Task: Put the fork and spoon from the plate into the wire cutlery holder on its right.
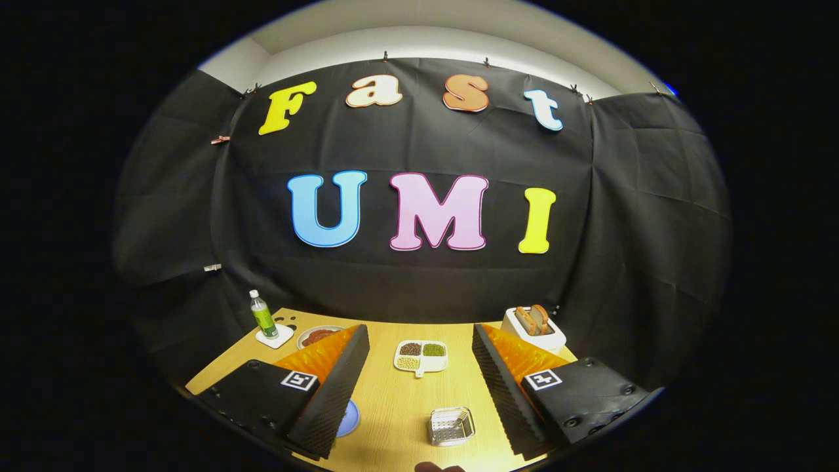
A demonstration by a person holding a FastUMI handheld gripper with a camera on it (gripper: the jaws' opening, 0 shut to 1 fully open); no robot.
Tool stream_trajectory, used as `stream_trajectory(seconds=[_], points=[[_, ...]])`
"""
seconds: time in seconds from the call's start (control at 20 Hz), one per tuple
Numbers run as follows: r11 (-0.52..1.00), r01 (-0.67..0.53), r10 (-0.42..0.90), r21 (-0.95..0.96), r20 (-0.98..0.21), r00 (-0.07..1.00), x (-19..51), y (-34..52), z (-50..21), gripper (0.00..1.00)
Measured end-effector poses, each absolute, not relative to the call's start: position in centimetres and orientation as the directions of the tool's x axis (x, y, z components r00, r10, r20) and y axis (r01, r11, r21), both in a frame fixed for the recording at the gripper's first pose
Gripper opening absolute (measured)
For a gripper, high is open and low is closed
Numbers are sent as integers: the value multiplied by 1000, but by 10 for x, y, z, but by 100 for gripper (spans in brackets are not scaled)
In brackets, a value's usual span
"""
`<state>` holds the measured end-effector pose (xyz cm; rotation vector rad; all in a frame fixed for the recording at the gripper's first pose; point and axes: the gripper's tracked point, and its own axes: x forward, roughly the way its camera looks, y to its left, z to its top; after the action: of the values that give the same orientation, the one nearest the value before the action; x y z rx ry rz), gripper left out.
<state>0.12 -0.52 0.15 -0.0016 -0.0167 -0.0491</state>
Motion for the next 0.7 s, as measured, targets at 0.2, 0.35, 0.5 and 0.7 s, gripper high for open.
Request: stream_trajectory(seconds=[0.2, 0.35, 0.5, 0.7], points=[[999, 47, -47, -1, -3, 999, 4, -5, -7, 98], [999, 34, -34, 2, -32, 999, 12, 1, -17, 98], [1000, 1, -1, -1, -69, 998, 22, 19, -31, 98], [997, -81, 76, -17, -197, 978, 37, 61, -83, 98]])
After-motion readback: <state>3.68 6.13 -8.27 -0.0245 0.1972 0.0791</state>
